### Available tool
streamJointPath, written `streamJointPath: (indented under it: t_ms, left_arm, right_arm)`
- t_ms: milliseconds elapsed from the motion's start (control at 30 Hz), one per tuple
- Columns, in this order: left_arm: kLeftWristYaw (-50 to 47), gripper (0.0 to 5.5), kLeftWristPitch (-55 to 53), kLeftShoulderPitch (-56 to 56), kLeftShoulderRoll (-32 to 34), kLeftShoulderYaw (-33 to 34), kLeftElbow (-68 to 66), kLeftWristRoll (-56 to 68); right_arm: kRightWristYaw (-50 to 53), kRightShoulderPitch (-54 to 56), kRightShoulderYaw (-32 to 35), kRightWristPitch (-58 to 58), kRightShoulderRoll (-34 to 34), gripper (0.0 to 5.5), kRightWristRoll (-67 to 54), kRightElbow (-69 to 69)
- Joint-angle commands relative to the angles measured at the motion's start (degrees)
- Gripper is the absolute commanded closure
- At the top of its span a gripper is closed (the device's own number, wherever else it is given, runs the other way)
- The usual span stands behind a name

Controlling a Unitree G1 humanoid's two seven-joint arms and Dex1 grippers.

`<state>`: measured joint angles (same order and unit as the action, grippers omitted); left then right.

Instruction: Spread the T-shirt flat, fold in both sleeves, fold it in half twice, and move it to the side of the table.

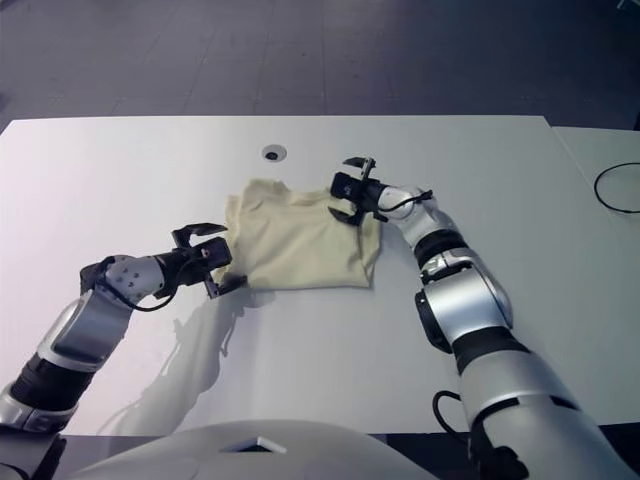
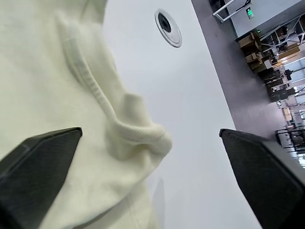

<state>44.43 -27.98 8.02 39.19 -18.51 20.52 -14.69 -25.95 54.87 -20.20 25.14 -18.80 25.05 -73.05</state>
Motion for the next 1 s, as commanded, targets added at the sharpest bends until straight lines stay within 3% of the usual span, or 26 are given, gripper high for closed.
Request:
streamJointPath:
  t_ms: [33, 267, 367, 533, 633, 767, 900, 1000]
  left_arm:
    - [0.79, 0.10, -0.52, 0.18, 1.97, -3.31, -2.49, -3.82]
    - [5.14, 0.10, 6.77, 8.80, 4.06, -4.46, -15.71, -3.88]
    - [8.12, 0.10, 15.93, 15.27, 4.89, -5.97, -25.35, -4.59]
    - [10.89, 0.10, 35.32, 28.81, 4.07, -10.91, -45.39, -8.88]
    - [7.19, 0.10, 45.13, 37.28, 0.05, -13.44, -57.97, -12.10]
    - [-8.45, 0.10, 54.22, 47.98, -6.22, -13.76, -71.97, -16.89]
    - [-12.01, 0.10, 59.53, 50.66, -5.61, -8.92, -74.29, -13.42]
    - [-7.25, 0.10, 58.90, 43.44, -0.78, -3.33, -62.30, -6.22]
  right_arm:
    - [-1.78, -2.34, -2.26, 2.11, -2.30, 0.14, 2.49, -0.62]
    - [-9.79, -7.99, -2.99, 8.38, -6.58, 0.14, 0.22, 7.54]
    - [-18.29, -14.60, -2.91, 7.59, -8.98, 0.14, -4.24, 20.60]
    - [-30.72, -26.77, -4.49, -5.15, -13.11, 0.14, -11.70, 51.71]
    - [-33.07, -29.49, -5.45, -12.84, -11.91, 0.14, -13.89, 63.28]
    - [-29.91, -28.48, -3.17, -22.59, -7.05, 0.14, -16.68, 70.90]
    - [-26.39, -25.09, 1.87, -26.99, -7.40, 0.14, -17.41, 72.17]
    - [-24.72, -26.21, 6.65, -30.18, -9.65, 0.14, -18.95, 75.38]
